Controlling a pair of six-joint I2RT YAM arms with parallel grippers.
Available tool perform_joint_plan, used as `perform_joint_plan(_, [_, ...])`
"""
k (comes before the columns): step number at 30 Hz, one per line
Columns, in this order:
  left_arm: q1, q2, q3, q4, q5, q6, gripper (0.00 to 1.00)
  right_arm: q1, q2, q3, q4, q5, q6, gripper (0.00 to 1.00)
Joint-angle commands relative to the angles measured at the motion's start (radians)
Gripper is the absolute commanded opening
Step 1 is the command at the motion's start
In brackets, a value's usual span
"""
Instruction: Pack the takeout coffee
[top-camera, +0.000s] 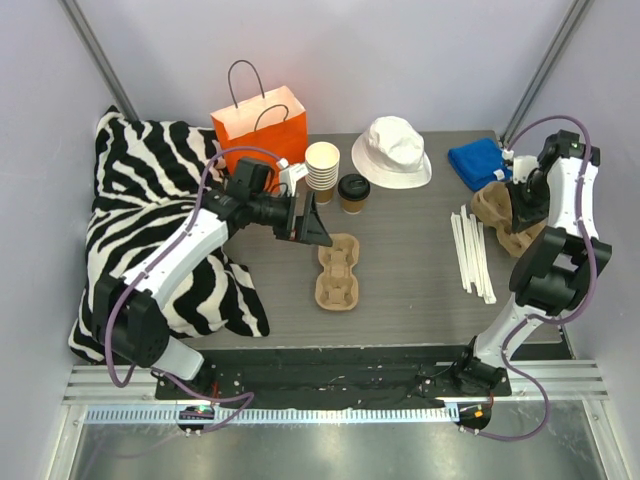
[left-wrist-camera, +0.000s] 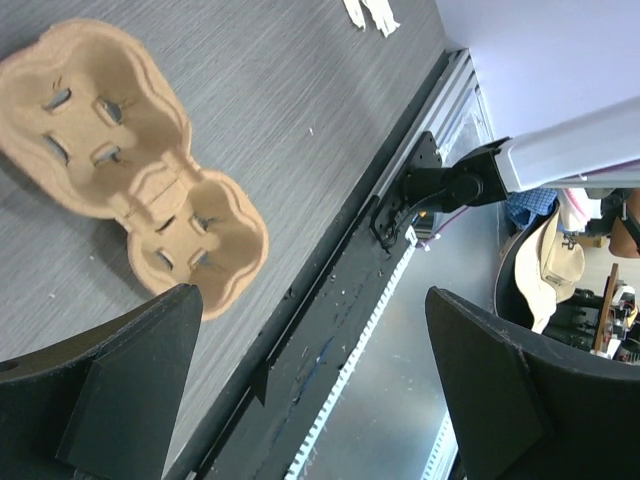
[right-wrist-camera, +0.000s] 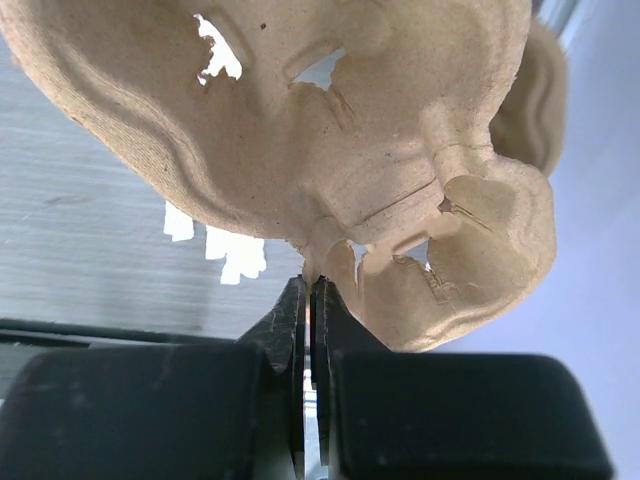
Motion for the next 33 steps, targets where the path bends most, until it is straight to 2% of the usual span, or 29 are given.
perform_joint_plan(1, [0.031, -0.065, -0.024, -0.034, 0.052, 0.030, 1.00, 0.004, 0.045, 0.063, 0.050, 0.069, 0.001, 0.01])
perform_joint_plan(11, [0.058, -0.097, -0.055, -0.038, 0.028, 0.027, 1.00, 0.004, 0.137, 0.089, 0.118, 0.073, 0.107, 0.01])
perform_joint_plan(19, [0.059, -0.114, -0.084, -0.037, -0.012, 0.016, 1.00, 0.004, 0.148, 0.092, 0.179, 0.080, 0.165, 0.01])
perform_joint_plan(33, [0.058, -0.095, -0.078, -0.029, -0.009, 0.010, 1.00, 0.006, 0.197, 0.199, 0.158, 0.119, 0.162, 0.01])
